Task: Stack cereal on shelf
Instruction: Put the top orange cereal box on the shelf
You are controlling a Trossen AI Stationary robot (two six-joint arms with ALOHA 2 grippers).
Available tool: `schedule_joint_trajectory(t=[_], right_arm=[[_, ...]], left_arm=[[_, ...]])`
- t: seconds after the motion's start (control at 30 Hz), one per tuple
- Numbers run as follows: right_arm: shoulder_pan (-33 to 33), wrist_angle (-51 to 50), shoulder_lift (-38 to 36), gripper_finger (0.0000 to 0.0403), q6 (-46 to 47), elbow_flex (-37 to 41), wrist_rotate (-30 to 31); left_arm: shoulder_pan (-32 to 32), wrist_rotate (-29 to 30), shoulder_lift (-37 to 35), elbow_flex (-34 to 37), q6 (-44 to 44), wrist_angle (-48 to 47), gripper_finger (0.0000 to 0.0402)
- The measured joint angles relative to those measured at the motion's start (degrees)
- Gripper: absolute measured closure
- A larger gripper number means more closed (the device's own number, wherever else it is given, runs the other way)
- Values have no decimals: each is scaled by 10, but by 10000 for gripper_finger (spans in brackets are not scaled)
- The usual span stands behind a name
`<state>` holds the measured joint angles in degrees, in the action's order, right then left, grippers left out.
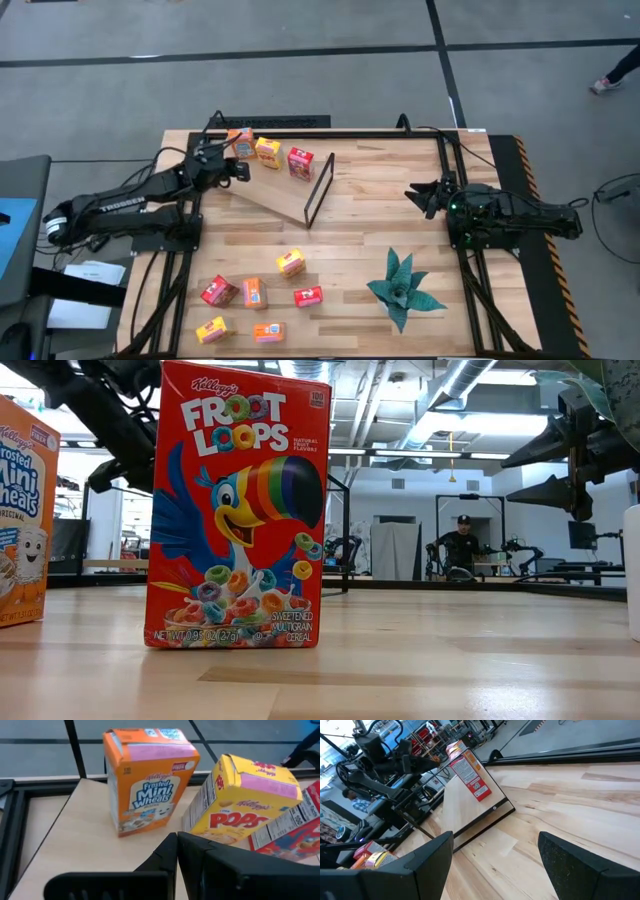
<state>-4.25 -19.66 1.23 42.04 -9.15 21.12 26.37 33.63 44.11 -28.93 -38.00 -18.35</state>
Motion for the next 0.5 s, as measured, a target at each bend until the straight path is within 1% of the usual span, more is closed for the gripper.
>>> schedule_joint_trajectory(t=[0.17,0.27,0.37,0.5], right_arm=[[0,0,0,86,0,0,0],[0,0,0,86,1,0,0],[0,0,0,86,4,0,0],[0,0,0,86,10,0,0]], left_arm=[[0,24,26,0,0,18,402],[0,32,37,0,-7,13,402],[0,33,45,0,-4,14,402],[0,49,48,0,5,16,402]])
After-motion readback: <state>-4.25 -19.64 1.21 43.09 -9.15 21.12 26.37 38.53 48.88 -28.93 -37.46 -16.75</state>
